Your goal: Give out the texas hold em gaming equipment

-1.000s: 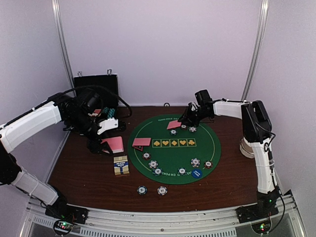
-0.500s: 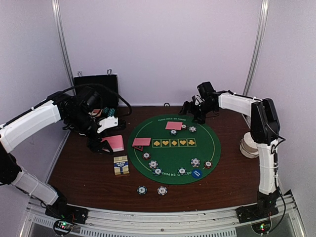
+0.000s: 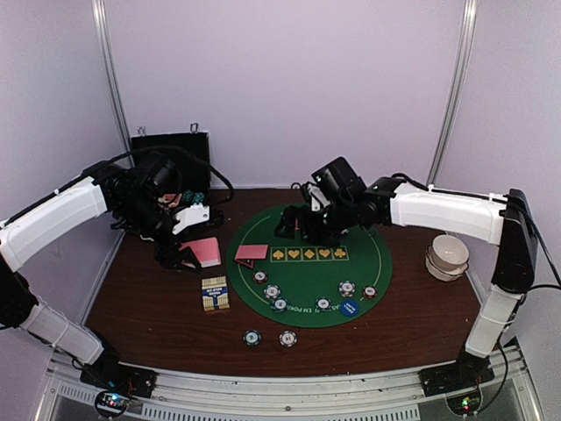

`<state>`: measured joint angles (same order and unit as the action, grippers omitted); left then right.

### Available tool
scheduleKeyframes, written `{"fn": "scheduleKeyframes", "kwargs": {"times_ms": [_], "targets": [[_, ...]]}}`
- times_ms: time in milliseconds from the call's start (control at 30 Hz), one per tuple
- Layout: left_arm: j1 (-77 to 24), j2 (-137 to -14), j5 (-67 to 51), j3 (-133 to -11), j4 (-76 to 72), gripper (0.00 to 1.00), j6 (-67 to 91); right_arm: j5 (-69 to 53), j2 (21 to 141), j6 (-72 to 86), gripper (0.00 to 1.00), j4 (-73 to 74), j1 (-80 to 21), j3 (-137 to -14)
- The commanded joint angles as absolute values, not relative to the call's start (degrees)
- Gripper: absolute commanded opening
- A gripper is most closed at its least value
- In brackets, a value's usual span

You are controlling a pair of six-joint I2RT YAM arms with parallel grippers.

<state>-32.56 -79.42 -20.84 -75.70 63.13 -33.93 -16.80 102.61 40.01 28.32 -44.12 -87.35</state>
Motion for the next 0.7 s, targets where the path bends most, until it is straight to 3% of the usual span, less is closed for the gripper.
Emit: {"fn": "scheduleKeyframes", "kwargs": {"times_ms": [0,200,367,667], "targets": [[-32.26,-78.11,-22.63,-78.05,62.78,0.00,-33.14,-6.27,98.39,51.05,1.00,22.73,-53.56,-79.22],[-32.26,-77.55,-22.74,-77.32,62.75,0.00,-33.04,-2.31,97.24,56.07,1.00,23.48,-59.66,-78.71],[-32.26,-77.30,-22.59,-76.82,62.54,0.00,-33.13,-13.57,96.93,60.71,0.99,5.88,-57.72,-70.33],[-32.26,-77.53,-22.95,-77.14,62.27,0.00,-32.79,-20.94,101.72,54.70,0.98,4.25,-56.70,-77.92]]}}
